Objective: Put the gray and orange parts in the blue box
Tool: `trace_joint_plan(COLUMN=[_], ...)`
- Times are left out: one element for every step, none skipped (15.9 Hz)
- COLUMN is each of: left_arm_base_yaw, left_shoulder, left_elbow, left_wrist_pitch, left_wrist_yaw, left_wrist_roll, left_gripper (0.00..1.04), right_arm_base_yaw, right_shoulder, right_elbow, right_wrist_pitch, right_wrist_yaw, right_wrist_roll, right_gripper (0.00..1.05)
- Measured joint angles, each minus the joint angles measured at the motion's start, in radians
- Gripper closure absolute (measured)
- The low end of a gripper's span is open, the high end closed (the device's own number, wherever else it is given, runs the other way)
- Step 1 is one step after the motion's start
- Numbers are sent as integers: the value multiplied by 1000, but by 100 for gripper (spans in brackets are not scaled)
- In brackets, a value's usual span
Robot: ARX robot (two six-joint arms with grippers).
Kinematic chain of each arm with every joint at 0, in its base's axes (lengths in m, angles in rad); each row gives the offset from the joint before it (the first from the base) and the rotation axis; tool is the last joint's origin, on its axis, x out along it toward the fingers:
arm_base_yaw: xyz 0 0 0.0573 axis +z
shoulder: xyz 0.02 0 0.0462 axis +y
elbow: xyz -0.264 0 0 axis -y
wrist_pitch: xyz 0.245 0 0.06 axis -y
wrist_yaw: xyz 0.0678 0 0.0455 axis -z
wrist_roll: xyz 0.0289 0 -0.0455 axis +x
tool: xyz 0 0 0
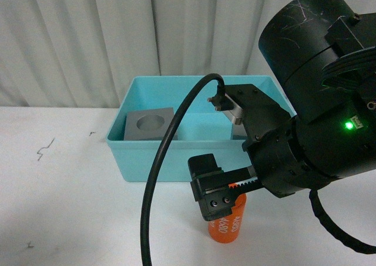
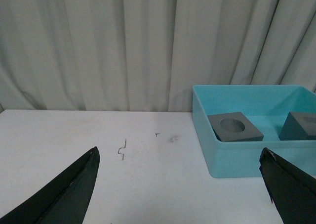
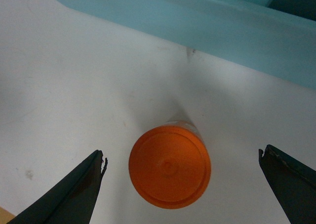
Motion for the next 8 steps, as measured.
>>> trace_joint_plan(left_arm_base_yaw=[0, 0, 0, 0, 0, 0, 0, 0], left_shoulder=[0, 0, 0, 0, 0, 0, 0, 0], left_elbow=[0, 0, 0, 0, 0, 0, 0, 0], left_wrist_pitch=[0, 0, 0, 0, 0, 0, 0, 0], left_wrist_yaw=[0, 0, 0, 0, 0, 0, 0, 0], left_wrist_roll=[0, 0, 0, 0, 0, 0, 0, 0], left_gripper=[7, 7, 7, 7, 7, 7, 7, 7], right_arm_base_yaw=[0, 1, 2, 2, 2, 2, 2, 2], right_shoulder=[0, 2, 18, 37, 39, 41, 45, 51], right_elbow=[0, 0, 0, -2, -7, -12, -17, -20], right_wrist_pitch=[0, 6, 10, 19, 27, 35, 42, 48], right_wrist_yaw=[-4, -8, -14, -16, -18, -20, -24, -25], right_wrist_roll=[0, -1, -2, -1, -1, -1, 0, 0], right_gripper=[6, 6, 6, 6, 6, 6, 6, 6])
